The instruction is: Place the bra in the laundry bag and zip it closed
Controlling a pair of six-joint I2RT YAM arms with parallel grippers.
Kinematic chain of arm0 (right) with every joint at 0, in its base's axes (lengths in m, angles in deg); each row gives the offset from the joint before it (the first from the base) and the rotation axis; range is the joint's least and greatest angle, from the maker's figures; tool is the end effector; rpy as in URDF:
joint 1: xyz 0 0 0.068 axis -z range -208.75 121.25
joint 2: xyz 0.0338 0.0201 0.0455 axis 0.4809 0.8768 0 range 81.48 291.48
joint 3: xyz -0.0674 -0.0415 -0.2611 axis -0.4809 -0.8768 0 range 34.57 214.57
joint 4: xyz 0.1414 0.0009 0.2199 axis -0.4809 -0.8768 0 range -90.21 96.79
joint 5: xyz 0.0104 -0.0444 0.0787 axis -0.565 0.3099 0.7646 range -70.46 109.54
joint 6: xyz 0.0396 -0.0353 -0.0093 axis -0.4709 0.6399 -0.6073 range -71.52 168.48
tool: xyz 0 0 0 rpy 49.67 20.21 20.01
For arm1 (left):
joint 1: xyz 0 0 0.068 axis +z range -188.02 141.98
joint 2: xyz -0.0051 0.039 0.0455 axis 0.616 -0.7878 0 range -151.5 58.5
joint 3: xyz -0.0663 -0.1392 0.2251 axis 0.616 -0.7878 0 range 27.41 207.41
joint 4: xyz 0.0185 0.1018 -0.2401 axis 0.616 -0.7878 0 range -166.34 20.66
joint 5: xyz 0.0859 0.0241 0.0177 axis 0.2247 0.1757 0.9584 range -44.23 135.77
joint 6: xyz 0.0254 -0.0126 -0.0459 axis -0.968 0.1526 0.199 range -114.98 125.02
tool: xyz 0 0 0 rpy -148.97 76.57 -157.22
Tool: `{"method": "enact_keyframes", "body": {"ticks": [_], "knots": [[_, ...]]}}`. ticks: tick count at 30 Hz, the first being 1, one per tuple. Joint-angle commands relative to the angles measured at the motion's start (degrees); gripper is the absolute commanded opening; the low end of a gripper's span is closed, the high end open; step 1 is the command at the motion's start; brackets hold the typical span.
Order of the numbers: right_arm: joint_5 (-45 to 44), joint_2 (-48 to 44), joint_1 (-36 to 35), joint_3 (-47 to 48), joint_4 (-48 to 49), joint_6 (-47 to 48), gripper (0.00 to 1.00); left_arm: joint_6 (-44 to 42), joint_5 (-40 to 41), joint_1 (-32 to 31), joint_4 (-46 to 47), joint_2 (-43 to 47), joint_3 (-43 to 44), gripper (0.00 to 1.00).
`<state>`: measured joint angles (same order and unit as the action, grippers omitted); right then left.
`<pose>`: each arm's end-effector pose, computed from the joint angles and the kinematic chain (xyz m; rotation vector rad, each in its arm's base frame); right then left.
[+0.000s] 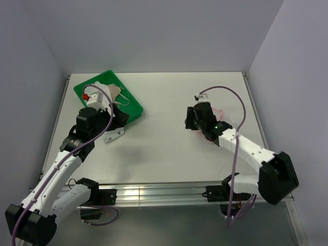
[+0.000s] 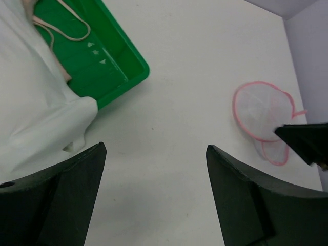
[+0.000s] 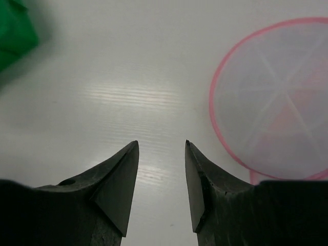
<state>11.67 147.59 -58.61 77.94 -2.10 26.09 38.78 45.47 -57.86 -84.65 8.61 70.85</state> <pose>0.2239 0.1229 0.2583 -0.0575 2.1417 0.3944 0.1898 -0.0688 0.3068 -0.2392 1.9881 -0.6162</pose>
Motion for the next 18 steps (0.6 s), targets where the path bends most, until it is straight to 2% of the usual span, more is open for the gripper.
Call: {"method": "enact_keyframes", "body": {"ticks": [1, 4, 11, 18], "knots": [[-9.2, 8.0, -0.3, 5.2, -6.1, 2.6, 0.49, -0.4, -9.7, 0.1, 5.0, 1.4, 0.2, 0.85], [-13.6, 13.4, -0.2, 7.9, -8.7, 3.4, 0.49, -3.0, -13.4, 0.1, 4.7, 3.7, 0.6, 0.86], [-19.1, 25.7, 0.3, 13.6, -12.6, 2.5, 0.48, -6.9, -14.3, 0.1, 3.7, 8.6, -0.9, 0.87], [-18.0, 36.5, 1.0, 20.2, -16.2, 1.7, 0.48, -7.2, -17.1, 0.1, 3.9, 8.1, -1.5, 0.88]]}}
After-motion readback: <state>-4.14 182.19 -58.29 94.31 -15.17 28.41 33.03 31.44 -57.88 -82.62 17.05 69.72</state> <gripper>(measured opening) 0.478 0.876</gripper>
